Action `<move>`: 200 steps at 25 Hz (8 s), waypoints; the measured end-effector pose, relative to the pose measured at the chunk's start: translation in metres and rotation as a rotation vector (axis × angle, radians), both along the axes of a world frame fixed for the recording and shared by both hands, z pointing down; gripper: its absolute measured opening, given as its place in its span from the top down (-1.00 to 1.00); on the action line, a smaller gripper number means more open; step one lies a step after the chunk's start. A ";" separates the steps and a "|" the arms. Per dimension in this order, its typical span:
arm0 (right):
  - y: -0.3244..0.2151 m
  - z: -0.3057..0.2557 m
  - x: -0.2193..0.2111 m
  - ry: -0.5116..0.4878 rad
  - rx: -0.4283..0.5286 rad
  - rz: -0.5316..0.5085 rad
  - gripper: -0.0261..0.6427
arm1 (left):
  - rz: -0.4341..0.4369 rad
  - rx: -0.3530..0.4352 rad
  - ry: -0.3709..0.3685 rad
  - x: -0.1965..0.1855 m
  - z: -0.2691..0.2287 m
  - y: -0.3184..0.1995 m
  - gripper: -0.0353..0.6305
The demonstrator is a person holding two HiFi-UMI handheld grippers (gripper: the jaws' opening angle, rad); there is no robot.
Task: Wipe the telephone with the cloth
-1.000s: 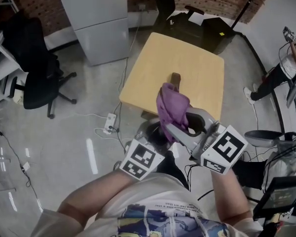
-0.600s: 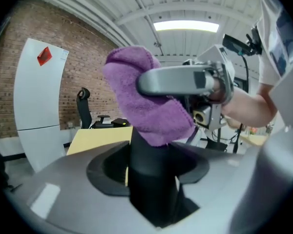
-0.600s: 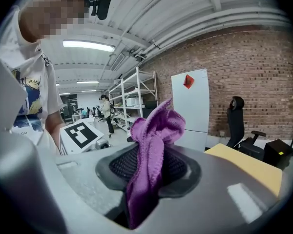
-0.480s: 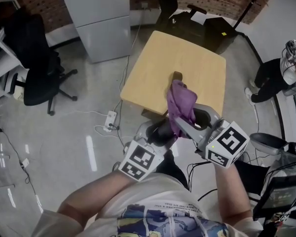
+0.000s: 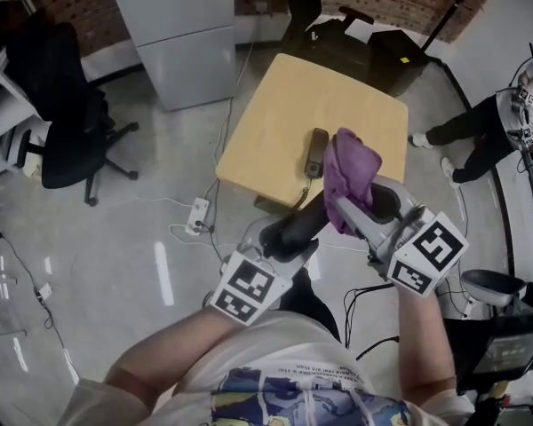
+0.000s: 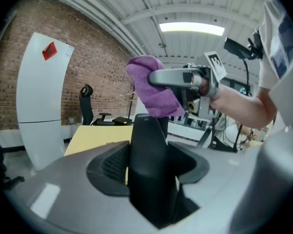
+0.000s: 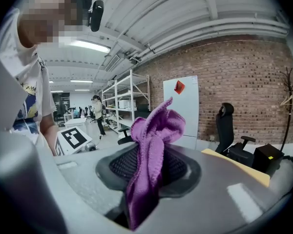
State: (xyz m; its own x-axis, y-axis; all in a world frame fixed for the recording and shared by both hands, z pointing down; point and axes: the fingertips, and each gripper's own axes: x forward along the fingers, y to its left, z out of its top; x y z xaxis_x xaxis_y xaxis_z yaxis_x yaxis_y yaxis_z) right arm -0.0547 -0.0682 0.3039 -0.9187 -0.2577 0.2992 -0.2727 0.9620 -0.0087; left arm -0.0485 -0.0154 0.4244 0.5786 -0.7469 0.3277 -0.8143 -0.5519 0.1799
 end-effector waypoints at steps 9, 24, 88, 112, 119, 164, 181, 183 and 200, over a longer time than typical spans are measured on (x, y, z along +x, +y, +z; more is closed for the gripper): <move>0.065 0.012 -0.028 0.011 -0.028 -0.155 0.59 | -0.028 -0.016 0.048 -0.014 -0.003 -0.010 0.14; 0.005 0.024 0.017 0.042 -0.010 0.052 0.59 | -0.003 -0.067 0.142 -0.017 -0.001 0.004 0.14; -0.043 0.105 0.036 0.136 -0.162 -0.231 0.59 | -0.027 -0.369 1.276 -0.003 -0.036 -0.147 0.13; -0.058 0.113 0.045 0.184 -0.176 -0.146 0.59 | 0.037 -0.416 1.283 -0.003 -0.041 -0.142 0.13; -0.047 0.115 0.033 0.203 -0.185 -0.204 0.59 | 0.021 -0.404 1.290 -0.007 -0.042 -0.153 0.13; 0.043 0.124 0.032 0.244 -0.186 -0.312 0.59 | 0.018 -0.389 1.319 -0.019 -0.044 -0.123 0.13; -0.018 0.103 0.027 0.205 -0.149 -0.031 0.59 | 0.050 -0.407 1.314 -0.021 -0.042 -0.097 0.13; -0.012 0.104 0.021 0.217 -0.150 -0.045 0.59 | 0.053 -0.413 1.318 -0.022 -0.041 -0.096 0.13; 0.076 0.115 -0.007 0.287 -0.204 -0.155 0.59 | 0.032 -0.383 1.330 -0.053 -0.039 -0.092 0.13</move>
